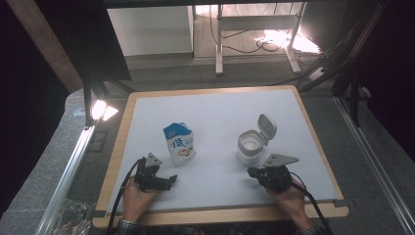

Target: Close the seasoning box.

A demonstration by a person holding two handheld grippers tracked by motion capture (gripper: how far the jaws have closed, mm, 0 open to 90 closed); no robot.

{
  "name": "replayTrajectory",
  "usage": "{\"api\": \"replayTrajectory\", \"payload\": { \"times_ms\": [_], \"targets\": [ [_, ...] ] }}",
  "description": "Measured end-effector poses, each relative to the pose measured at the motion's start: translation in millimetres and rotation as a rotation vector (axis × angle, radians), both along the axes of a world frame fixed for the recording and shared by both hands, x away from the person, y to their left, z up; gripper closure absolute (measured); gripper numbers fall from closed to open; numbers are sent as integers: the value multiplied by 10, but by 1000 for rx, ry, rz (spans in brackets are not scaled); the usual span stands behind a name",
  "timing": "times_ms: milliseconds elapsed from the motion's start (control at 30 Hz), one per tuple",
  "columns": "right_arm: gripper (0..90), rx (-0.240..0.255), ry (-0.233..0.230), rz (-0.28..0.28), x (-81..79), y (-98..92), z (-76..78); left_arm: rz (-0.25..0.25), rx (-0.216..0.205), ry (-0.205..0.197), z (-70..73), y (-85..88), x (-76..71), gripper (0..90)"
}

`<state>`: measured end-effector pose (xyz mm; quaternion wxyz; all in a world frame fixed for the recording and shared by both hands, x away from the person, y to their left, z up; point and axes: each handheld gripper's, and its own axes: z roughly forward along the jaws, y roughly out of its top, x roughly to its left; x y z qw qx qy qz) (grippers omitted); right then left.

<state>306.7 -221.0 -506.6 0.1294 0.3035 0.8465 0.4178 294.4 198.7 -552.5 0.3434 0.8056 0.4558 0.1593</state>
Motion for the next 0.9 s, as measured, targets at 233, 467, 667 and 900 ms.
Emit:
{"api": "replayTrajectory", "payload": {
  "times_ms": [233, 467, 667, 900],
  "targets": [
    [849, -5, -1, -74, 100, -254, 30, 3, 2, -2, -6, -5, 3, 48],
    [849, 31, -20, -158, 306, -515, 145, 4, 2, -2, -7, -6, 1, 48],
    [848, 59, -29, -191, 477, -561, 234, 4, 1, -2, -8, -5, 0, 49],
    [848, 78, -56, -208, 607, -584, 356, 5, 0, -2, -9, -6, 0, 49]
  ]
}}
